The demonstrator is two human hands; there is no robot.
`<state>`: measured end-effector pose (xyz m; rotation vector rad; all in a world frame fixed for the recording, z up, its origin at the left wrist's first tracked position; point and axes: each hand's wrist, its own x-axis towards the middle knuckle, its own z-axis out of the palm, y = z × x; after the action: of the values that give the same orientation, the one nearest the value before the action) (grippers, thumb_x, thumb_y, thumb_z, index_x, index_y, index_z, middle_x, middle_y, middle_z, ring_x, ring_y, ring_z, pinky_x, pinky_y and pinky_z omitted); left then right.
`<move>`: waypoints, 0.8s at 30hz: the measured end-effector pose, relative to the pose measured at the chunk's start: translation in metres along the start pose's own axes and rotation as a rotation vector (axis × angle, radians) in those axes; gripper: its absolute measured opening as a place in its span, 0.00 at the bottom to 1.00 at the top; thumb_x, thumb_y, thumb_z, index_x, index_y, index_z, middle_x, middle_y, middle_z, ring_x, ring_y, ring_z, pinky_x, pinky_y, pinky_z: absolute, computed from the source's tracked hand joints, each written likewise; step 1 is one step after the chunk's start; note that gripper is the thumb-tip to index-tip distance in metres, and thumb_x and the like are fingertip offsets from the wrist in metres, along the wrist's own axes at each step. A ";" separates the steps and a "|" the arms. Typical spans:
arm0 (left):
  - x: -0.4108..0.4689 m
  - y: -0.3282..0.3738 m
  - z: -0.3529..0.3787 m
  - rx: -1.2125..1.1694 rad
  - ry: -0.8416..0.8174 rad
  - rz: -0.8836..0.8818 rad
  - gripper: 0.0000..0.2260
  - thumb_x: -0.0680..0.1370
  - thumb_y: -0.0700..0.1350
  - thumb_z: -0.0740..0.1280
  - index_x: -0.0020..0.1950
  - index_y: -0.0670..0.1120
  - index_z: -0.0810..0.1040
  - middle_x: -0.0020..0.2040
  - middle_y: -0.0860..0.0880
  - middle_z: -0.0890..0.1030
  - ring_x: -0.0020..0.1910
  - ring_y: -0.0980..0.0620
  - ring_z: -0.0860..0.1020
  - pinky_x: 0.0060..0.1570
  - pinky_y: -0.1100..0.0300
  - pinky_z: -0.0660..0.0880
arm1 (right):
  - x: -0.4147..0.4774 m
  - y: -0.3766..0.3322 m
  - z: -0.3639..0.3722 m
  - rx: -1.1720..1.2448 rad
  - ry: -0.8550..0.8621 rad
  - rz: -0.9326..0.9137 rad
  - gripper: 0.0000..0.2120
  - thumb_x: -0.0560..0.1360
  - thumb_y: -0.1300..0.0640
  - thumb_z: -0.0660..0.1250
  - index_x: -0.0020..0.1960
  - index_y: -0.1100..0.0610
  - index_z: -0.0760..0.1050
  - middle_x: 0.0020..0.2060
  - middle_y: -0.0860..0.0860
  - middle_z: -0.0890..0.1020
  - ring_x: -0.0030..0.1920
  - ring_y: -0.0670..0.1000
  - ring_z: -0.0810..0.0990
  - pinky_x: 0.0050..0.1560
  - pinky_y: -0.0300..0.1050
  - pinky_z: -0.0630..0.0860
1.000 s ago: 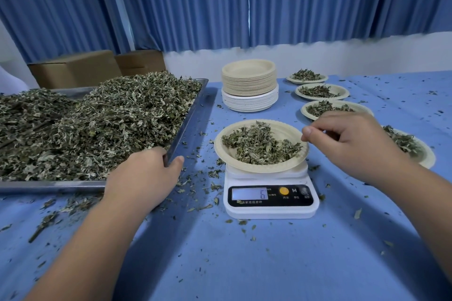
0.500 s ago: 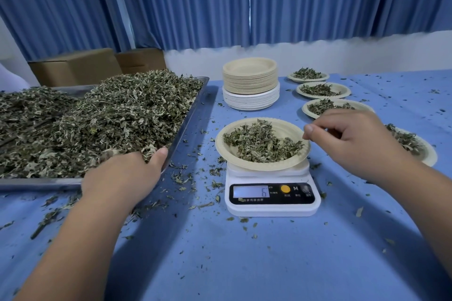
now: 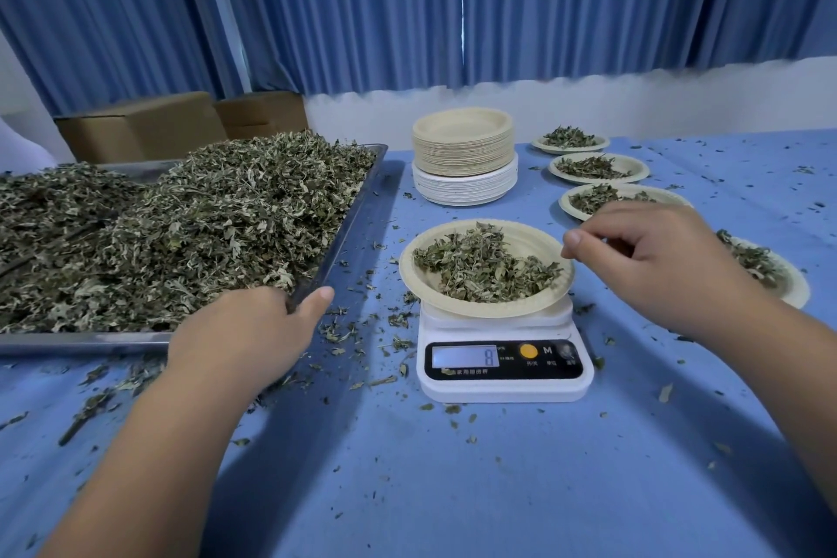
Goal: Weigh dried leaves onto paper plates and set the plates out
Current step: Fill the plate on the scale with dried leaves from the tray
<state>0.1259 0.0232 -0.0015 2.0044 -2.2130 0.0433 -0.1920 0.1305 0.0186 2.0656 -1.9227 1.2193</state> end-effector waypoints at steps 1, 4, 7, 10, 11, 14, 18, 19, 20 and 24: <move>-0.001 0.001 0.001 0.001 0.009 0.032 0.28 0.77 0.70 0.48 0.43 0.49 0.75 0.36 0.49 0.77 0.37 0.50 0.77 0.42 0.54 0.77 | 0.000 0.000 0.000 0.000 0.000 0.001 0.10 0.75 0.52 0.65 0.37 0.49 0.81 0.33 0.48 0.78 0.36 0.41 0.73 0.34 0.28 0.64; -0.004 0.005 0.004 0.007 0.044 0.108 0.24 0.78 0.67 0.53 0.39 0.48 0.71 0.34 0.50 0.75 0.35 0.51 0.75 0.38 0.56 0.75 | 0.000 0.000 0.000 0.001 -0.003 0.007 0.12 0.74 0.50 0.63 0.38 0.51 0.83 0.34 0.49 0.79 0.36 0.42 0.72 0.33 0.29 0.63; -0.003 0.007 0.004 -0.052 0.046 0.101 0.23 0.79 0.65 0.54 0.39 0.47 0.70 0.32 0.48 0.75 0.32 0.50 0.75 0.32 0.58 0.71 | 0.000 0.000 0.000 0.007 -0.003 0.013 0.12 0.74 0.50 0.63 0.39 0.52 0.83 0.33 0.48 0.79 0.35 0.41 0.72 0.32 0.29 0.63; -0.002 0.006 0.003 -0.164 0.103 0.085 0.23 0.79 0.64 0.54 0.38 0.46 0.72 0.29 0.47 0.75 0.31 0.49 0.75 0.30 0.58 0.67 | -0.001 0.001 0.000 0.004 -0.001 0.010 0.11 0.75 0.51 0.64 0.38 0.51 0.82 0.33 0.48 0.79 0.35 0.41 0.73 0.33 0.29 0.64; -0.002 0.005 0.002 -0.213 0.130 0.084 0.23 0.79 0.63 0.55 0.37 0.46 0.72 0.28 0.47 0.74 0.30 0.48 0.74 0.29 0.59 0.65 | -0.001 0.001 0.000 0.005 0.000 0.010 0.11 0.75 0.52 0.64 0.38 0.51 0.82 0.33 0.48 0.79 0.35 0.41 0.73 0.33 0.29 0.64; -0.001 0.005 0.001 -0.319 0.188 0.067 0.20 0.79 0.61 0.58 0.36 0.48 0.71 0.27 0.48 0.73 0.28 0.49 0.73 0.27 0.60 0.62 | -0.001 0.001 0.000 0.012 0.000 0.013 0.12 0.75 0.52 0.64 0.38 0.51 0.82 0.33 0.48 0.79 0.35 0.42 0.73 0.33 0.28 0.64; 0.002 0.003 0.000 -0.357 0.236 0.020 0.14 0.79 0.59 0.61 0.44 0.48 0.75 0.34 0.47 0.75 0.29 0.50 0.73 0.27 0.60 0.61 | 0.000 0.001 0.000 0.014 -0.001 0.014 0.12 0.74 0.50 0.63 0.38 0.50 0.82 0.33 0.47 0.79 0.35 0.41 0.73 0.33 0.28 0.64; 0.003 0.003 0.001 -0.371 0.245 0.015 0.13 0.79 0.57 0.62 0.47 0.48 0.76 0.37 0.47 0.76 0.31 0.50 0.73 0.28 0.59 0.62 | 0.000 0.001 -0.001 0.014 -0.001 0.015 0.12 0.74 0.50 0.63 0.38 0.50 0.82 0.33 0.47 0.79 0.35 0.41 0.73 0.33 0.28 0.64; 0.004 0.002 0.001 -0.389 0.252 0.016 0.13 0.78 0.56 0.63 0.50 0.48 0.76 0.42 0.47 0.76 0.35 0.51 0.73 0.31 0.58 0.63 | 0.000 0.001 -0.001 0.014 -0.002 0.018 0.12 0.74 0.50 0.63 0.38 0.50 0.82 0.33 0.46 0.79 0.35 0.41 0.73 0.33 0.28 0.64; 0.003 0.004 0.001 -0.460 0.262 0.051 0.17 0.79 0.56 0.63 0.64 0.50 0.75 0.57 0.48 0.77 0.50 0.51 0.75 0.48 0.54 0.71 | -0.001 0.003 -0.001 0.013 -0.018 0.024 0.11 0.75 0.50 0.64 0.39 0.50 0.82 0.33 0.46 0.78 0.35 0.40 0.73 0.32 0.30 0.64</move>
<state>0.1220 0.0203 -0.0020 1.5953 -1.8975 -0.1718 -0.1956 0.1313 0.0174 2.0728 -1.9588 1.2247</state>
